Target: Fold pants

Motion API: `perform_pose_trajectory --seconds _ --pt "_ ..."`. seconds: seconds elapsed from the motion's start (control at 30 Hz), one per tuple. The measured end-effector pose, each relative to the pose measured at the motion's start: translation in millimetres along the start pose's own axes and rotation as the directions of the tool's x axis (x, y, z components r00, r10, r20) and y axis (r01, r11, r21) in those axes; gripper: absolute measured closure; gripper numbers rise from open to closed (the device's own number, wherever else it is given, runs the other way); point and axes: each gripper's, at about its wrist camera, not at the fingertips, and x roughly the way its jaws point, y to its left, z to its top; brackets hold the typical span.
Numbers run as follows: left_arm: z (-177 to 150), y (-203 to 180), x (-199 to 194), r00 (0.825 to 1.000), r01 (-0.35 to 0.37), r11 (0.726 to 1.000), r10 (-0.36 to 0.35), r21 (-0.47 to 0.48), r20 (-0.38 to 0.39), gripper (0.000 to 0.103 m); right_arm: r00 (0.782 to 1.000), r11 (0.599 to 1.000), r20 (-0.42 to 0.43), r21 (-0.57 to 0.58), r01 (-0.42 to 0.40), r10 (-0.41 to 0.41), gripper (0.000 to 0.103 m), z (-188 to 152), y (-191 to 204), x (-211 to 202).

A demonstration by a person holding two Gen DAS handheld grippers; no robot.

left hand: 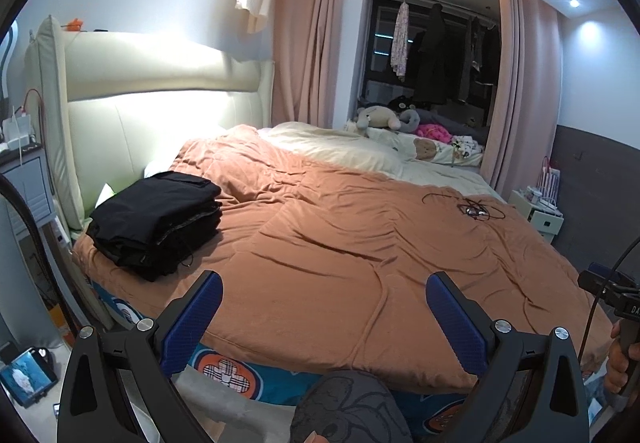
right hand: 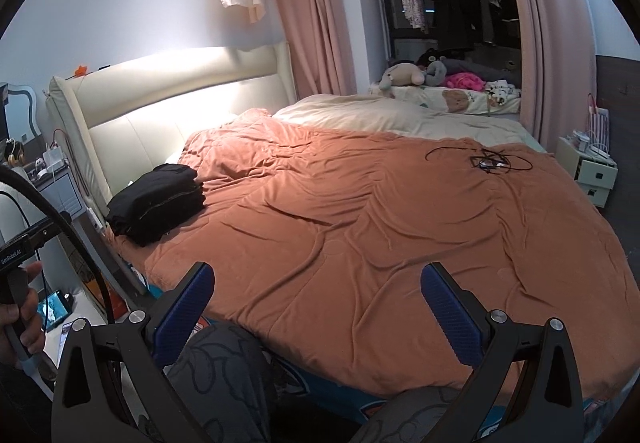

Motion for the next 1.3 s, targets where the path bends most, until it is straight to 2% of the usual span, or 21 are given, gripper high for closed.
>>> perform_pose_trajectory --seconds 0.53,1.3 --pt "-1 -9 2 1.0 0.021 1.0 -0.021 0.008 0.016 0.001 0.998 0.998 0.007 0.005 0.055 -0.055 0.0 -5 3 5" --pt "2 -15 0 1.0 0.013 1.0 -0.013 0.008 0.028 0.001 0.998 0.998 0.024 0.004 0.066 -0.066 0.0 -6 -13 -2"
